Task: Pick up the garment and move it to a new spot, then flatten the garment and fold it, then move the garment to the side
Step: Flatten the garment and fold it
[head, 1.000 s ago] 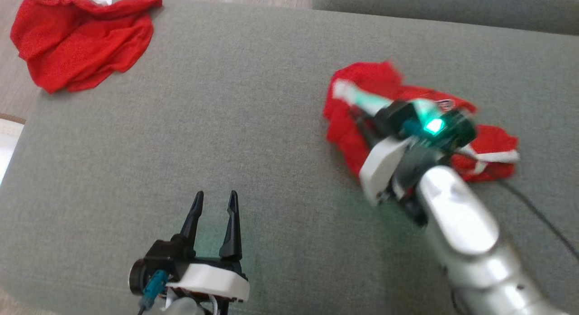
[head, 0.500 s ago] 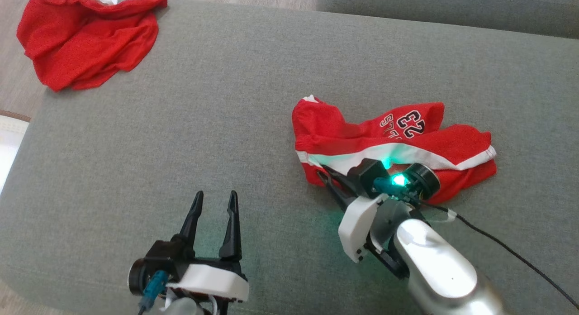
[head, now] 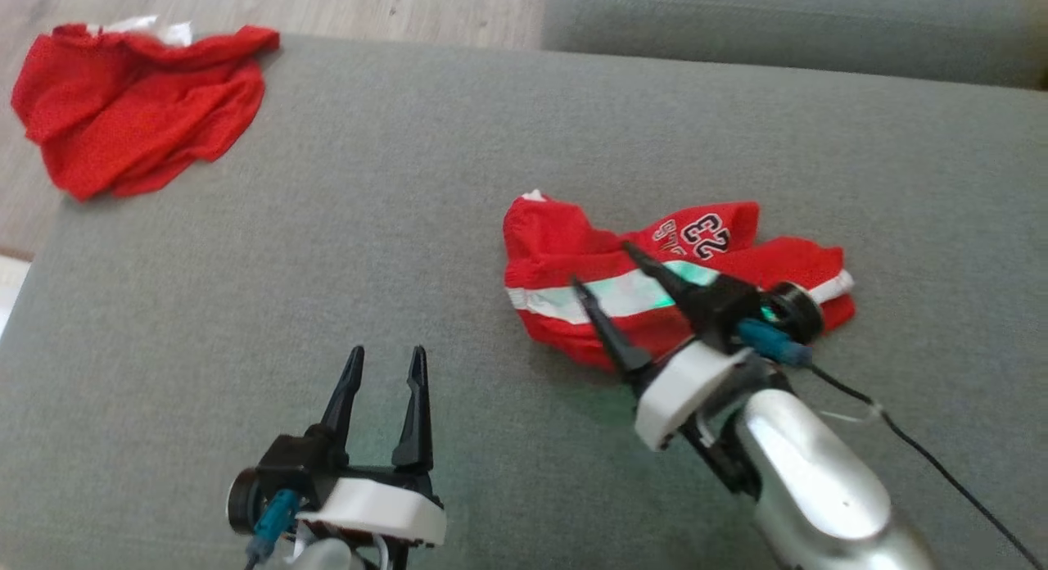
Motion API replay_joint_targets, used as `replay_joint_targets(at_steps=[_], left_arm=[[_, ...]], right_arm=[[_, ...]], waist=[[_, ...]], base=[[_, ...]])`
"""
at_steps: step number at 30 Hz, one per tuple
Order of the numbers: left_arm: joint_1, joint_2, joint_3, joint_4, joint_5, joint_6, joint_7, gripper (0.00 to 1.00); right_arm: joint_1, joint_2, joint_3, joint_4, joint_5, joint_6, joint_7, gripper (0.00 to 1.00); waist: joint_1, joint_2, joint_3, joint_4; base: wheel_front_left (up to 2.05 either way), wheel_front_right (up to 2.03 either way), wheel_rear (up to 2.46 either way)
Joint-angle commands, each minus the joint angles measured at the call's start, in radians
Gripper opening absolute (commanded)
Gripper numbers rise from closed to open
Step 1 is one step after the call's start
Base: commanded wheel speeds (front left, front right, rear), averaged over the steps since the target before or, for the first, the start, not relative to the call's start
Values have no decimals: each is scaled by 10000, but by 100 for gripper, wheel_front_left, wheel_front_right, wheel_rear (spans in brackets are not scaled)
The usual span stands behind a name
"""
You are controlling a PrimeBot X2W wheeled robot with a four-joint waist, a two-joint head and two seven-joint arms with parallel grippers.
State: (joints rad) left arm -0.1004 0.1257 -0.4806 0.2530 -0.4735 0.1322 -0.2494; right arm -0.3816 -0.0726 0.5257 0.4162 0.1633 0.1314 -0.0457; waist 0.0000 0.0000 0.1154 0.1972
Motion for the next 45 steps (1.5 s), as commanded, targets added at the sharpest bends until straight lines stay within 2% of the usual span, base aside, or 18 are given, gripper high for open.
replay_joint_targets(at_steps=[1,10,17,26,45], left_arm=[[-303,157,375,-293,124,0,-112,100],[10,288,359,-437,55,122,-22,100],[373,359,400,-555,-52,254,-11,100],[663,406,511,-494,-214,293,-41,100],[659,563,419,-527,-146,338,39,100]], right_arm=[[183,223,-172,-488,-45,-7,-219,100],[1968,223,-2969,-1620,-558,-7,-651,100],[3268,223,-4409,-2225,-730,-7,-676,100],[3926,223,-4602,-2318,-397,-7,-891,100],[3992,223,-4594,-2130,-343,-7,-965,100]], waist=[[0,0,-235,-221],[0,0,-942,-828],[0,0,-1211,-1032],[0,0,-1287,-1084],[0,0,-1338,-1041]], base=[[0,0,0],[0,0,0],[0,0,0],[0,0,0],[0,0,0]])
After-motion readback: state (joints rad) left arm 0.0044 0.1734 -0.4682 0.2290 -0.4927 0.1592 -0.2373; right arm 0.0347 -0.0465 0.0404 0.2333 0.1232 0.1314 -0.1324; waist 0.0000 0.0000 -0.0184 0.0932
